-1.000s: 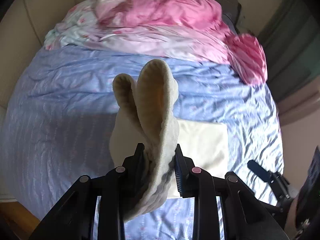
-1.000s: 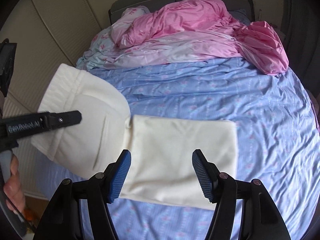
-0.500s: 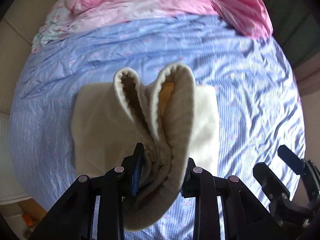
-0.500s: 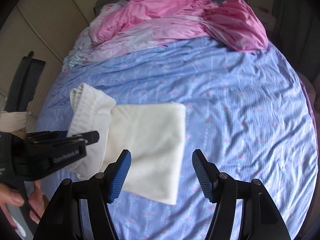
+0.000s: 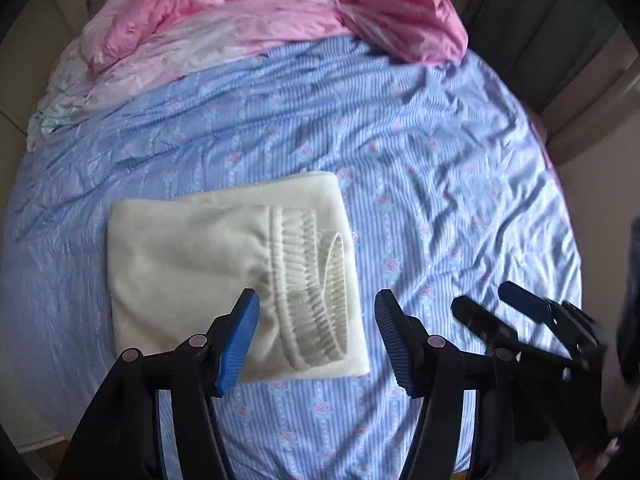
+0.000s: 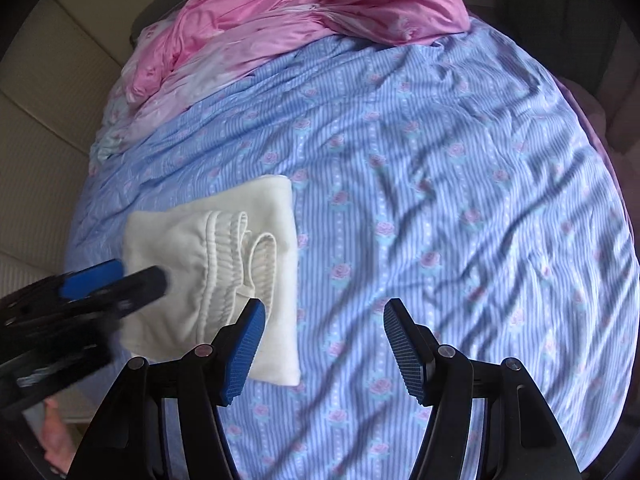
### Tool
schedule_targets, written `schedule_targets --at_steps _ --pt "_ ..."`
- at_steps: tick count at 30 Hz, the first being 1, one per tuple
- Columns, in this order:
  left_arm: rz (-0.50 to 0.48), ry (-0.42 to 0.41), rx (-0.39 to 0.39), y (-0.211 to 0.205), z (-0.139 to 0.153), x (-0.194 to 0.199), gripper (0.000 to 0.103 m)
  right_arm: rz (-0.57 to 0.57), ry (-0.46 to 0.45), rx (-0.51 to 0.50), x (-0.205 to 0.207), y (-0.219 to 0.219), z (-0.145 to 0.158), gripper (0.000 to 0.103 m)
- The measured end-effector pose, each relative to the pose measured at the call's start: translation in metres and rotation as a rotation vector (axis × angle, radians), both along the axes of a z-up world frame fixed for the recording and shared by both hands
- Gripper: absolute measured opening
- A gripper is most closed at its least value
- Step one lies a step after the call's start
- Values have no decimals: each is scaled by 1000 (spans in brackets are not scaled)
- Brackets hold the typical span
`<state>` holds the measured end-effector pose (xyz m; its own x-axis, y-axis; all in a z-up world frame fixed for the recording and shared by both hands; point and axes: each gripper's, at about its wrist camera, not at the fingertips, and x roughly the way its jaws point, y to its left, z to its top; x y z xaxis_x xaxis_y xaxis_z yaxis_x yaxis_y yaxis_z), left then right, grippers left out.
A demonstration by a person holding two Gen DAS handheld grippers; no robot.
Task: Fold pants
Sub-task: 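Fold the waistband end over the bundle with the left gripper and release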
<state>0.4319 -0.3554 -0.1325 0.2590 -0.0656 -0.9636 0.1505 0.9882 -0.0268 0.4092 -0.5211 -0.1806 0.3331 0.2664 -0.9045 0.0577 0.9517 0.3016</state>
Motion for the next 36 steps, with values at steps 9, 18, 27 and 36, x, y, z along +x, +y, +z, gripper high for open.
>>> schedule_targets --at_steps 9,18,27,36 --pt "181 -2 -58 97 -22 -47 67 151 -49 41 18 41 -9 63" --pt "328 83 -63 155 -78 -93 67 228 -57 31 73 91 -49 63" --pt "323 94 -66 166 -104 -104 68 174 72 143 124 112 -103 63" --pt "345 82 -83 176 -102 -97 68 115 44 158 110 102 -84 12"
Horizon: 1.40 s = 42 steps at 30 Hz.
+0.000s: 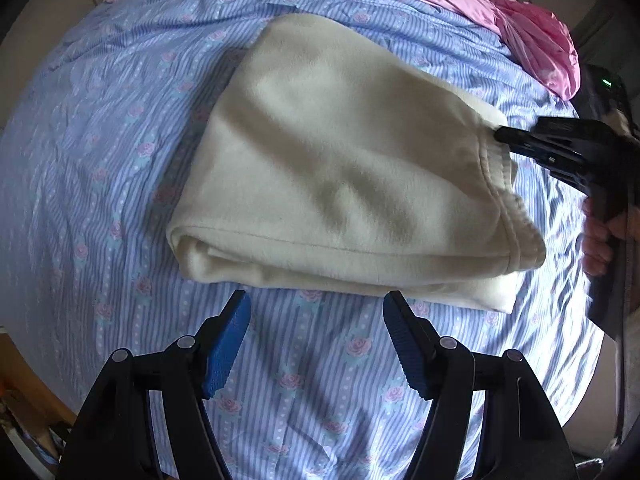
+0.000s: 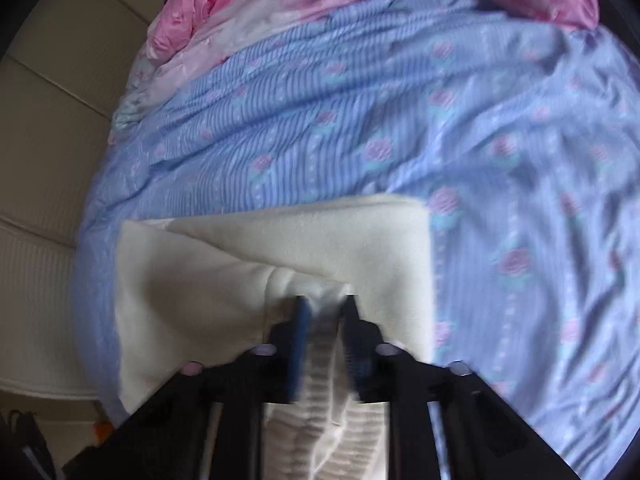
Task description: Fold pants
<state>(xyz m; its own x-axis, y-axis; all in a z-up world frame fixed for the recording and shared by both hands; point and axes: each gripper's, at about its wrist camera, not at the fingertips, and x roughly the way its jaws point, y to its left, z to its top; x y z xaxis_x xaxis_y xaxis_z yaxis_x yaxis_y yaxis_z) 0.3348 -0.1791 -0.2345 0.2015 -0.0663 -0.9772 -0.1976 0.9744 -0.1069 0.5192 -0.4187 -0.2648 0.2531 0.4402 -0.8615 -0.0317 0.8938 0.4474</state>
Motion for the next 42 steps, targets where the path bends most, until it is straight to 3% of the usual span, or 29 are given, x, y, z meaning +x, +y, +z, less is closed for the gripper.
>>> schedule_targets --at_steps 4,6,8,9,12,14,16,19,24,27,29,33,36,42 --pt "10 -9 -11 4 4 3 68 -30 9 95 -12 -17 13 11" --pt "3 -12 -11 1 4 4 68 -15 12 80 -10 -14 10 12" --pt "-1 -11 -9 -3 4 6 68 -5 29 35 -4 -8 2 26" --pt "2 -12 -12 -5 5 7 68 4 48 20 0 -5 -3 46" --pt "1 -12 -15 -9 5 9 68 32 69 36 8 1 -17 49" --pt "2 -27 28 -11 7 12 68 48 62 24 9 4 -20 47" --pt "3 -56 46 -13 11 19 68 74 33 -13 8 8 -19 22" --pt "19 -83 49 -12 18 31 68 86 -11 -22 2 4 -9 12" --pt "35 -122 38 -13 29 47 68 -21 -22 89 -24 -30 15 8" --pt "28 -125 37 -17 30 52 68 -82 10 110 -37 -42 9 7" --pt "13 -113 40 -21 25 53 69 -67 32 41 -31 -39 -4 8" --pt "1 -74 54 -25 13 50 69 -80 75 43 -19 -40 -22 16" --pt "-1 -55 48 -25 7 44 69 -60 68 -20 -17 -37 -23 48" --pt "5 -44 48 -25 3 41 69 -25 57 39 -21 -38 -28 49"
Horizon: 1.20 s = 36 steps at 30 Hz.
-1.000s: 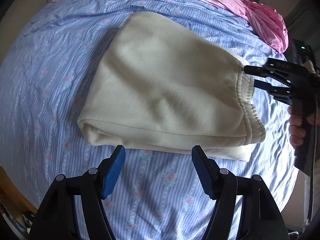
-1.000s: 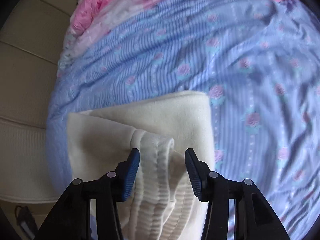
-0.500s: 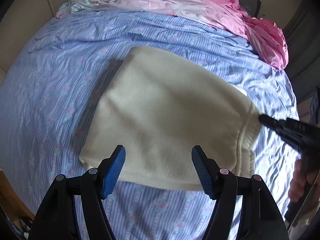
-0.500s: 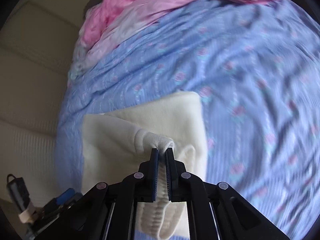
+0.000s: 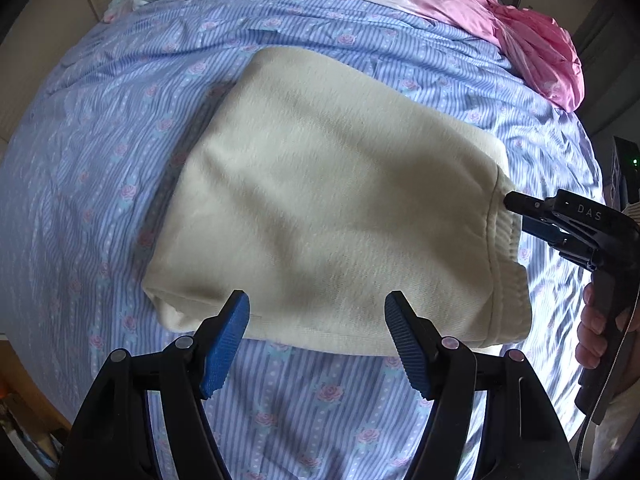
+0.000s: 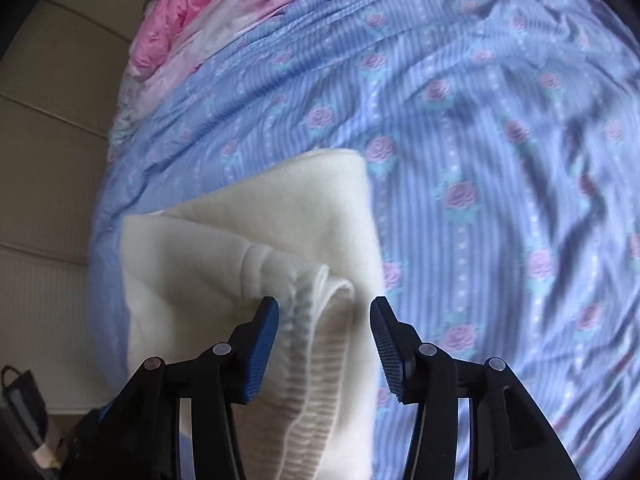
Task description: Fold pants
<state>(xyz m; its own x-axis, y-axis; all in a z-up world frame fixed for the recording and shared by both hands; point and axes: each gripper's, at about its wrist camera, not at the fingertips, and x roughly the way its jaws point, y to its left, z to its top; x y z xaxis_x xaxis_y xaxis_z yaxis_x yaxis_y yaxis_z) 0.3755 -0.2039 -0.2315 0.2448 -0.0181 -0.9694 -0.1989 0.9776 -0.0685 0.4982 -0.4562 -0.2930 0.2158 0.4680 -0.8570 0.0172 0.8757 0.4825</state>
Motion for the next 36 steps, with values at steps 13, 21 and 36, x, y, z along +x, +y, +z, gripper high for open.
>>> schedule_targets --at_steps 13,21,36 --pt "-7 -2 10 6 1 -1 69 -35 49 165 0 5 -14 40" --pt "-28 -3 14 -4 2 -1 69 -92 36 266 4 -3 -13 14" --pt "83 -7 71 38 -1 -32 69 37 -241 -150 -29 7 55 53"
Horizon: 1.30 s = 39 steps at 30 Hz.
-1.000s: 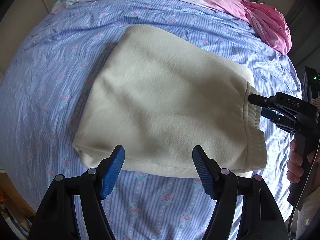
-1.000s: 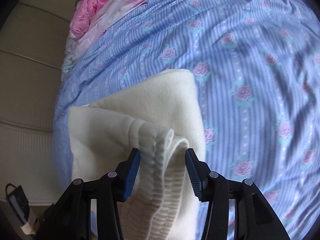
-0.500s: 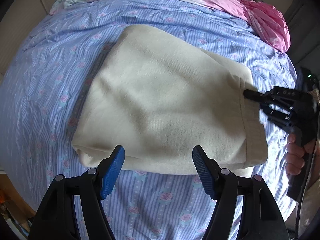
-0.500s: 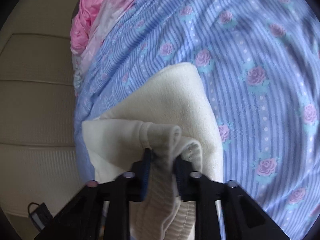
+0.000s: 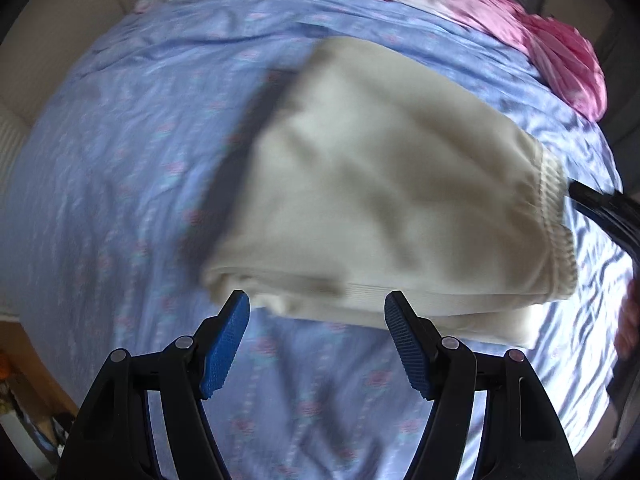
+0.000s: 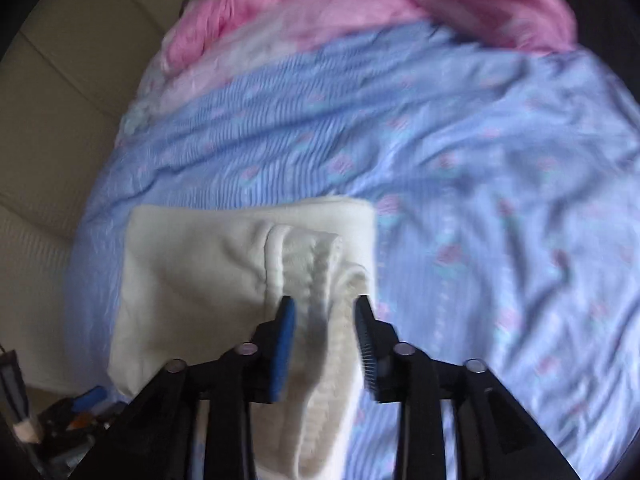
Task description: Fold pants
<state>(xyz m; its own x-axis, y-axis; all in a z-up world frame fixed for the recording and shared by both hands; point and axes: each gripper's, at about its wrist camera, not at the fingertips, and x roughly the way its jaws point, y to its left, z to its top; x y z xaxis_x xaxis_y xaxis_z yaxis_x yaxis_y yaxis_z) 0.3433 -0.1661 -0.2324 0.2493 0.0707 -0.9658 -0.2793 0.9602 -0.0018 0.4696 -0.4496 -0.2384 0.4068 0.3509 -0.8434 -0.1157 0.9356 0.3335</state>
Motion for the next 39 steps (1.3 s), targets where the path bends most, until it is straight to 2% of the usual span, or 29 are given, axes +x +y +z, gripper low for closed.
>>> schedule_targets --at_steps 3,5,9,11,15,18,20,21,24,26,30,34,39 --pt "34 -19 44 19 5 -14 70 -17 27 -21 -27 0 -4 55" --pt "45 -24 91 30 7 -24 71 -31 79 -5 -42 0 -20 55" --pt "40 18 145 43 1 -40 73 -70 165 -47 -69 7 -49 55" --pt "40 33 144 45 -2 -47 73 -90 174 -52 -74 6 -47 55" --pt "55 34 117 50 -2 -56 73 -73 198 -167 -78 15 -38 55" --pt "65 29 89 58 1 -60 74 -57 168 -212 -93 19 -23 55" --pt "47 13 71 59 8 -58 75 -79 139 -217 -102 18 -9 63" --pt "30 5 63 59 13 -55 75 -101 120 -212 -106 16 3 71" --pt "-29 -61 46 56 37 -45 83 -117 66 -177 -109 14 29 81" --pt "-71 -118 35 54 51 -36 95 -111 41 -167 -103 16 41 83" --pt "-171 -199 5 52 69 -5 101 -119 15 -163 -79 19 50 83" --pt "-260 -184 -39 52 59 36 101 -131 11 -166 -51 24 45 83" --pt "-324 -121 -60 56 30 81 101 -134 23 -172 -29 30 29 83"
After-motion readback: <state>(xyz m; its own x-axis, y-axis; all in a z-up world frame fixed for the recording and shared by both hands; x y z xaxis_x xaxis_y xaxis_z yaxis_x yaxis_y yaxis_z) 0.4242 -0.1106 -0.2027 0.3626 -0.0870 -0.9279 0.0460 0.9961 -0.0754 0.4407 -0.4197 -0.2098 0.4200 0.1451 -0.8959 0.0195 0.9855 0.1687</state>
